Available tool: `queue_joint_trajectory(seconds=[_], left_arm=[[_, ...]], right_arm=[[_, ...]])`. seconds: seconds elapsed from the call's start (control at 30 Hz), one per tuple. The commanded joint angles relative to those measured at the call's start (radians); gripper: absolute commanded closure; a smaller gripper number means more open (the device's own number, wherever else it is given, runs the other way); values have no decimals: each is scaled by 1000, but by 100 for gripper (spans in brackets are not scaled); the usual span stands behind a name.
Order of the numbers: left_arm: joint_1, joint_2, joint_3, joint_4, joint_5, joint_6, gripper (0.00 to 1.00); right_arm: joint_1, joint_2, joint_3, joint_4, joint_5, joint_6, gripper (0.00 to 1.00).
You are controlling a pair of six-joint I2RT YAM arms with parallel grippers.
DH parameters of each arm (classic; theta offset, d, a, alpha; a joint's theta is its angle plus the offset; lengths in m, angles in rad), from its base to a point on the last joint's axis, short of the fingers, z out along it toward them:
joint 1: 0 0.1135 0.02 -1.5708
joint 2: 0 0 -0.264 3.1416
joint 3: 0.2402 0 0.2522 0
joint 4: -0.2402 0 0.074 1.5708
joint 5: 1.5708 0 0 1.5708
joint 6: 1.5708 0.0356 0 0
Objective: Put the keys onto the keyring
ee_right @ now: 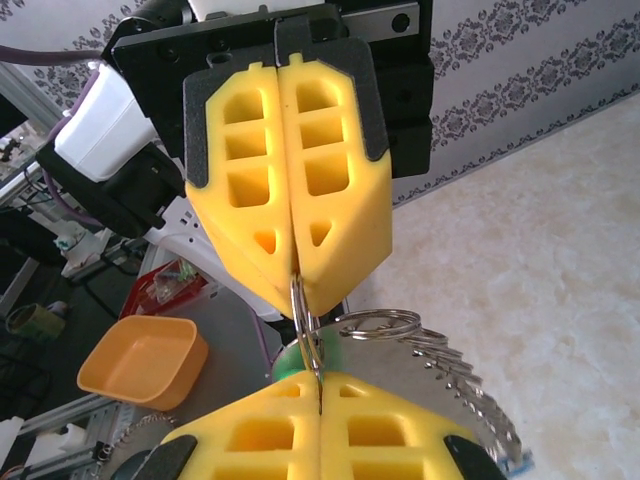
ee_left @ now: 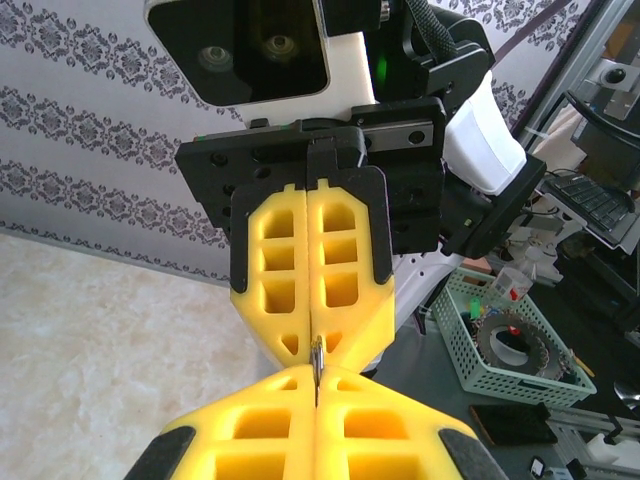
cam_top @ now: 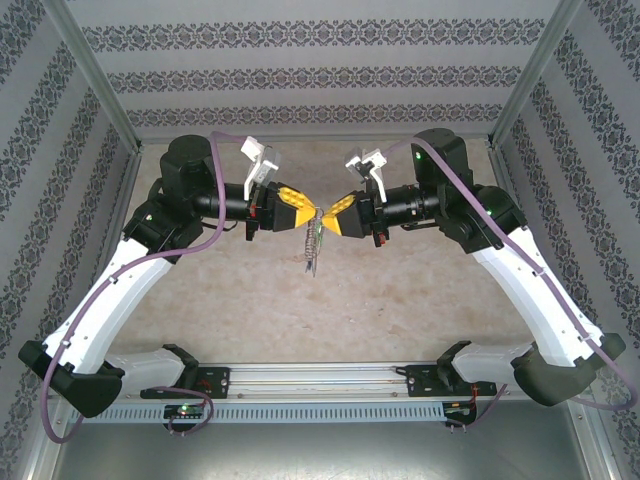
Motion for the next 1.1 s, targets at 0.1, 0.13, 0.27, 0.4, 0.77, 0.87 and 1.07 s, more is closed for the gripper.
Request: queue_joint_trajectory(seconds=[0.1, 0.13, 0.27, 0.4, 0.77, 0.87, 1.07], left_arm=[[9, -13, 6, 119, 40, -41, 100], [10, -11, 4, 130, 40, -46, 100], [9, -9, 1, 153, 44, -64, 100], [10, -6, -5, 172, 44, -77, 100], [26, -10, -61, 343, 64, -194, 100], [36, -5, -90, 437, 79, -258, 100], [46, -1, -130, 567, 85, -345, 100]], right_arm=[[-1, 4, -25, 37, -54, 22, 100], [-1, 7, -25, 40, -59, 26, 100], [0, 19, -25, 55, -72, 38, 100], [-2, 30, -17, 71, -61, 48, 91], [-61, -62, 10, 112, 123, 54, 59], [-55, -62, 27, 131, 120, 75, 55], [-6, -26, 66, 112, 126, 60, 53]])
